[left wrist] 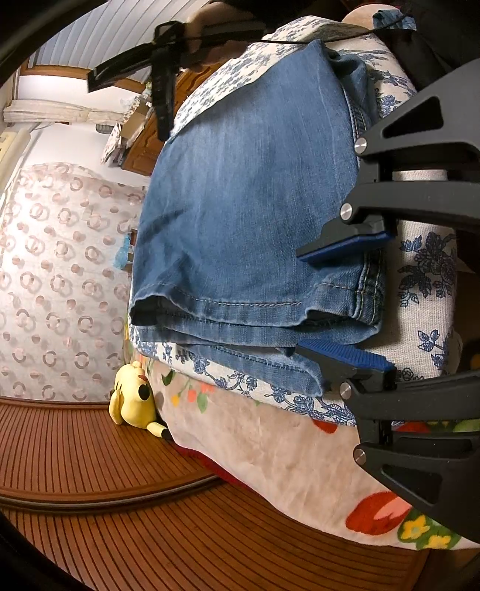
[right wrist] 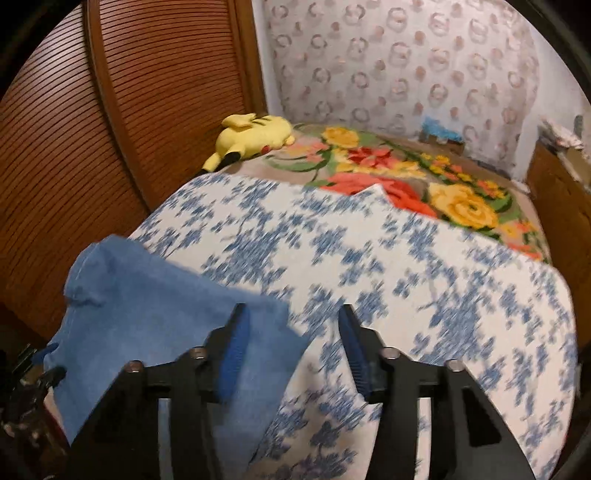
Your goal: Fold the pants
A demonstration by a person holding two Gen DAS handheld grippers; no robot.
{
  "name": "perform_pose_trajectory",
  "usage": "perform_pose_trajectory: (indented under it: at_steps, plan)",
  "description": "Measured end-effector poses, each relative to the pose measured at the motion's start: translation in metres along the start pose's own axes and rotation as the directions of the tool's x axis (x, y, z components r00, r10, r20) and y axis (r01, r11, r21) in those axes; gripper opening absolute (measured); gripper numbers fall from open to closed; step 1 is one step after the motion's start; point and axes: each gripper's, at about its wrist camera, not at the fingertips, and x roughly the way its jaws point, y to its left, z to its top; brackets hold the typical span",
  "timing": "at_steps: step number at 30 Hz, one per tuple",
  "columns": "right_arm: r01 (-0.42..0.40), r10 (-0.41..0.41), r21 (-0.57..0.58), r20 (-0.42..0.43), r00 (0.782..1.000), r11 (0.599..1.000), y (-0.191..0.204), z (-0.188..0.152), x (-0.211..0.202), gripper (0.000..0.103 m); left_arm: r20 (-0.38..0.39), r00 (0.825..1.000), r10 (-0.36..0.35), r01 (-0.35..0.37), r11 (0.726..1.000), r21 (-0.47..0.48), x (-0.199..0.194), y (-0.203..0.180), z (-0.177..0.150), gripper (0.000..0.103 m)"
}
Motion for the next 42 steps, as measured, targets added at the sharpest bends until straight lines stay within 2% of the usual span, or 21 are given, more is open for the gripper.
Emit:
perform_pose_trajectory:
  at_steps: [8, 14, 15, 16, 18, 19, 21, 25, 30, 35, 38, 39, 42]
  plan:
    - [-0.068, 0.072, 0.046, -0.072, 0.995, 0.997, 0.003, -0.024, 0.023, 0.054, 0.003, 1.000, 0.000, 0.000, 1.000, -0.001, 0.000, 0.001, -0.001, 0.044]
    - [-0.105, 0.110, 0.082, -0.051, 0.993, 0.991, 0.004, -0.029, 0.036, 0.054, 0.006, 1.000, -0.003, 0.003, 1.000, -0.001, -0.001, 0.003, -0.001, 0.044]
    - [-0.106, 0.109, 0.080, -0.045, 0.993, 0.991, 0.006, -0.030, 0.038, 0.048, 0.006, 1.000, -0.004, 0.004, 1.000, -0.002, -0.001, 0.003, -0.001, 0.044]
    - [-0.111, 0.114, 0.072, -0.037, 0.993, 0.991, 0.006, -0.031, 0.038, 0.033, 0.005, 1.000, -0.004, 0.004, 1.000, -0.003, -0.001, 0.002, -0.001, 0.044]
    - [-0.130, 0.132, 0.055, -0.021, 0.991, 0.990, 0.007, -0.031, 0.033, 0.016, 0.006, 1.000, -0.002, 0.002, 1.000, -0.006, -0.002, 0.002, 0.000, 0.044]
    - [-0.129, 0.129, 0.032, -0.003, 0.992, 0.991, 0.010, -0.031, 0.027, 0.012, 0.010, 1.000, 0.002, -0.002, 1.000, -0.008, -0.002, 0.002, 0.000, 0.044]
    - [-0.096, 0.097, -0.015, 0.039, 0.995, 0.995, 0.017, -0.029, 0.012, 0.011, 0.021, 1.000, 0.007, -0.007, 1.000, -0.009, -0.006, 0.000, 0.003, 0.044]
    - [-0.056, 0.063, -0.077, 0.094, 0.994, 0.995, 0.027, -0.019, -0.018, 0.010, 0.050, 0.999, -0.011, 0.011, 1.000, -0.010, -0.017, -0.004, 0.012, 0.044]
    - [0.051, -0.036, -0.113, 0.133, 0.990, 0.992, 0.016, -0.003, -0.051, 0.009, 0.083, 0.996, -0.041, 0.039, 0.999, 0.017, -0.024, -0.016, 0.027, 0.044]
    - [0.174, -0.168, -0.050, 0.114, 0.979, 0.983, -0.025, 0.000, -0.058, 0.009, 0.096, 0.993, -0.065, 0.061, 0.997, 0.040, -0.019, -0.028, 0.042, 0.044]
    - [0.184, -0.183, -0.007, 0.055, 0.982, 0.983, -0.047, -0.007, -0.042, 0.011, 0.104, 0.991, -0.082, 0.078, 0.996, 0.048, -0.015, -0.037, 0.050, 0.044]
    - [0.184, -0.184, 0.000, 0.040, 0.982, 0.983, -0.053, -0.011, -0.036, 0.013, 0.105, 0.990, -0.090, 0.084, 0.995, 0.056, -0.012, -0.042, 0.054, 0.044]
    - [0.213, -0.214, 0.031, 0.025, 0.977, 0.977, -0.061, -0.026, -0.026, 0.027, 0.105, 0.989, -0.102, 0.094, 0.992, 0.085, -0.005, -0.055, 0.064, 0.044]
